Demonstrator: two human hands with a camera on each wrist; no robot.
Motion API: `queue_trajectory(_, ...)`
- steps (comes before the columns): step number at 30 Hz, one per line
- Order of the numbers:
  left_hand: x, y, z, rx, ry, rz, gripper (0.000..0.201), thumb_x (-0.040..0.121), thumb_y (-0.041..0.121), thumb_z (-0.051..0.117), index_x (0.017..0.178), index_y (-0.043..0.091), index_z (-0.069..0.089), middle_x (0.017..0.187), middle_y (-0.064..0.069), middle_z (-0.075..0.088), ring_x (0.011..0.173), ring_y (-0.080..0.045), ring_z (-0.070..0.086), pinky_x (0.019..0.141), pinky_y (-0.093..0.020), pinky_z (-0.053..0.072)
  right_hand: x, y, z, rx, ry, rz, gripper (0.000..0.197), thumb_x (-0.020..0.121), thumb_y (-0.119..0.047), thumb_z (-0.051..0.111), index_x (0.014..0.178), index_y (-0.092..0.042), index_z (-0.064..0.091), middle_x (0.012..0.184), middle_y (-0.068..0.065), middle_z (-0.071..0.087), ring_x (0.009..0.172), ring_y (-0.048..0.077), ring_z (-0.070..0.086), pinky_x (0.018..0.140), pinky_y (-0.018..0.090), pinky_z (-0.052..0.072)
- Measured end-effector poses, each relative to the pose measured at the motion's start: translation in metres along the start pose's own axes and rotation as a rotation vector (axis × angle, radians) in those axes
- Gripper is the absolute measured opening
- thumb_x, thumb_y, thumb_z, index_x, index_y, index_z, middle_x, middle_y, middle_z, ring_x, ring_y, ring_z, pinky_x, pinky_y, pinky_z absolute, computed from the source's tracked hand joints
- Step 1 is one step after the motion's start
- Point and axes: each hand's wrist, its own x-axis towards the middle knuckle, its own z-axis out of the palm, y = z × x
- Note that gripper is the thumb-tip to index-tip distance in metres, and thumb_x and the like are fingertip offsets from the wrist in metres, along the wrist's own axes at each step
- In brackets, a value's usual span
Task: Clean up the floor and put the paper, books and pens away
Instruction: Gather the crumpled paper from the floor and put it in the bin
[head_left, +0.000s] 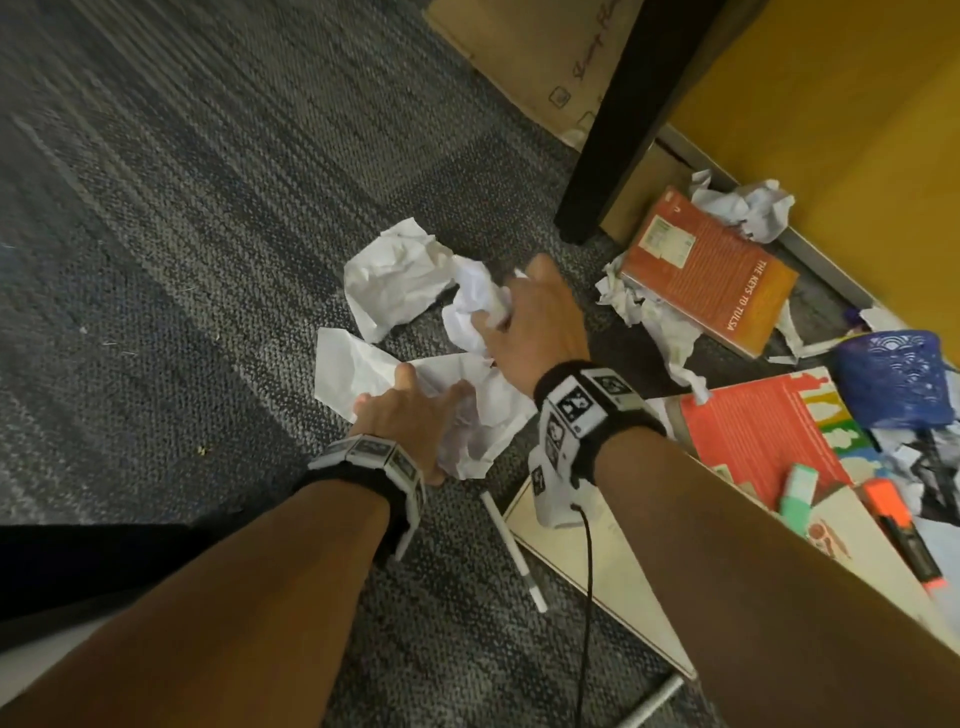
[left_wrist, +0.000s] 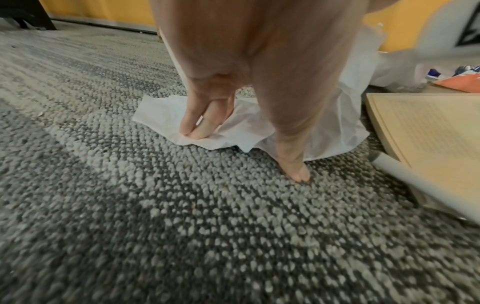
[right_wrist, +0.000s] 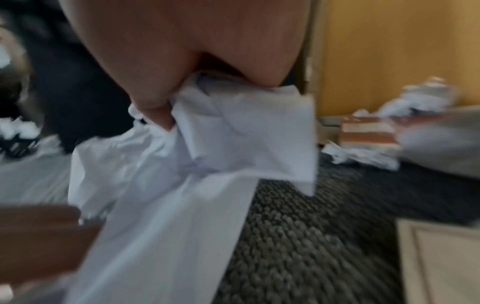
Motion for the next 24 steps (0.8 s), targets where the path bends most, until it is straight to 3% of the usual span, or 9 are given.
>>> queue_trajectory(4, -0.001, 0.002, -0.003, -0.008, -0.003, -0.009, 0.093, 0.061, 0.05, 0.083, 0.129, 0.038, 0.022, 0.109, -0.012, 0.035, 0.085, -0.034, 0.063, 0.076, -0.046, 0.052, -0.026, 0.024, -0.036, 0.306, 0.211, 0.209, 0.019, 0.078, -0.025, 0.068, 0.083, -0.008, 0.061, 0.107, 0.011, 0.06, 0.103, 0.029, 0.056, 0.092, 0.041, 0.046)
queue_trajectory(7, 0.001, 0.003, -0.004, -0.006, -0.006, -0.01, 0.101, 0.059, 0.047, 0.085, 0.136, 0.039, 0.02, 0.111, -0.013, 0.034, 0.086, -0.034, 0.063, 0.075, -0.045, 0.051, -0.037, 0.052, -0.054, 0.348, 0.284, 0.318, 0.015, 0.074, -0.027, 0.062, 0.071, -0.015, 0.054, 0.076, 0.0, 0.06, 0.075, 0.019, 0.06, 0.072, 0.033, 0.048)
queue_trajectory(8, 0.001, 0.004, -0.005, 0.0, -0.012, -0.012, 0.103, 0.059, 0.046, 0.085, 0.137, 0.039, 0.018, 0.112, -0.013, 0.034, 0.088, -0.035, 0.063, 0.076, -0.045, 0.051, -0.037, 0.061, -0.058, 0.302, 0.304, 0.369, 0.015, 0.075, -0.026, 0.065, 0.074, -0.016, 0.054, 0.075, -0.002, 0.059, 0.074, 0.019, 0.06, 0.07, 0.031, 0.046)
queue_trajectory(10, 0.001, 0.005, -0.007, 0.011, -0.032, -0.015, 0.104, 0.06, 0.044, 0.085, 0.138, 0.039, 0.016, 0.115, -0.014, 0.033, 0.092, -0.036, 0.063, 0.078, -0.046, 0.051, -0.034, 0.085, -0.059, 0.131, 0.316, 0.466, 0.029, 0.076, -0.023, 0.072, 0.099, -0.012, 0.058, 0.101, 0.005, 0.062, 0.092, 0.025, 0.062, 0.079, 0.035, 0.049)
queue_trajectory(12, 0.001, 0.005, -0.009, 0.015, -0.032, -0.012, 0.095, 0.067, 0.042, 0.082, 0.138, 0.036, 0.018, 0.116, -0.014, 0.034, 0.093, -0.035, 0.063, 0.077, -0.044, 0.05, -0.034, 0.106, -0.052, -0.007, 0.11, 0.64, 0.064, 0.079, -0.025, 0.076, 0.13, -0.007, 0.042, 0.13, 0.014, 0.05, 0.112, 0.032, 0.057, 0.091, 0.04, 0.048)
queue_trajectory(14, -0.002, 0.004, -0.013, 0.042, 0.004, -0.012, 0.075, 0.078, 0.037, 0.072, 0.138, 0.032, 0.027, 0.117, -0.013, 0.037, 0.095, -0.034, 0.063, 0.076, -0.04, 0.05, -0.042, 0.121, -0.037, -0.139, -0.168, 0.769, 0.074, 0.083, -0.033, 0.072, 0.139, -0.005, 0.031, 0.137, 0.018, 0.044, 0.121, 0.036, 0.052, 0.095, 0.041, 0.046)
queue_trajectory(19, -0.013, 0.007, -0.035, 0.015, 0.23, -0.074, 0.047, 0.082, 0.038, 0.063, 0.122, 0.025, 0.041, 0.118, -0.009, 0.043, 0.1, -0.03, 0.059, 0.071, -0.038, 0.042, -0.05, 0.132, -0.02, -0.386, -0.279, 0.689, 0.056, 0.091, -0.044, 0.059, 0.128, -0.005, 0.045, 0.127, 0.018, 0.051, 0.113, 0.033, 0.056, 0.09, 0.04, 0.048)
queue_trajectory(22, -0.011, 0.013, -0.053, 0.06, 0.492, -0.038, 0.038, 0.076, 0.047, 0.057, 0.112, 0.033, 0.056, 0.124, -0.009, 0.041, 0.115, -0.03, 0.042, 0.091, -0.048, 0.037, -0.056, 0.132, -0.02, -0.357, -0.236, 0.653, 0.056, 0.087, -0.042, 0.065, 0.123, -0.002, 0.051, 0.126, 0.017, 0.052, 0.112, 0.033, 0.058, 0.091, 0.04, 0.048)
queue_trajectory(24, -0.007, 0.008, -0.06, 0.03, 0.562, -0.077, 0.032, 0.073, 0.048, 0.056, 0.102, 0.036, 0.063, 0.129, -0.01, 0.036, 0.121, -0.031, 0.035, 0.1, -0.055, 0.031, -0.066, 0.131, -0.018, -0.286, -0.123, 0.58, 0.047, 0.084, -0.037, 0.069, 0.115, -0.003, 0.058, 0.119, 0.016, 0.057, 0.105, 0.032, 0.06, 0.087, 0.04, 0.049)
